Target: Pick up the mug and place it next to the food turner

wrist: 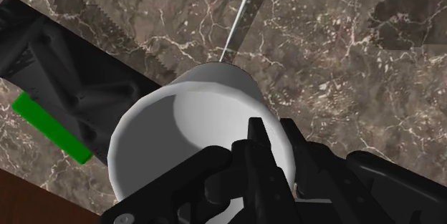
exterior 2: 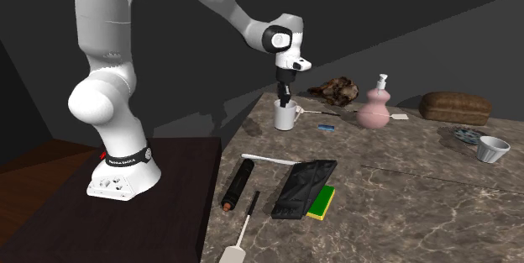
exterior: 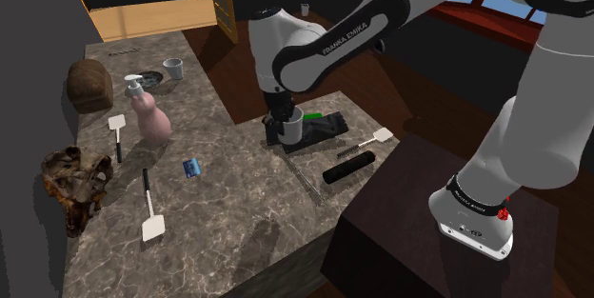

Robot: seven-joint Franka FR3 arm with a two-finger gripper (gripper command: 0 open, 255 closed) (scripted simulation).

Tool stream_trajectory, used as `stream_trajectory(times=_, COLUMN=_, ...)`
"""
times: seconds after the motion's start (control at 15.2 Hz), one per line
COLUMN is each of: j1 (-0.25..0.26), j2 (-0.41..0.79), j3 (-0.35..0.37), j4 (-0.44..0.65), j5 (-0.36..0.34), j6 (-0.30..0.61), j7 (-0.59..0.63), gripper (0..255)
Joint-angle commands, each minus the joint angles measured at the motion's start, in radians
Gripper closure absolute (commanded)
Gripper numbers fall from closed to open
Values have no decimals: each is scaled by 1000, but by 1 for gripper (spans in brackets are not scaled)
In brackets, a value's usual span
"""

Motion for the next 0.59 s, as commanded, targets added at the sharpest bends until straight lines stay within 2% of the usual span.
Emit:
stream_trajectory(times=0.0, j1=28, j2=51, j3=10, j4=76, j5=-12, j6=-29, j7=40, gripper=255)
stream_trajectory(times=0.53, j1=151, j2=307, j3=20, j4=469, j5=-63, j6=-179, j7=155, gripper=255)
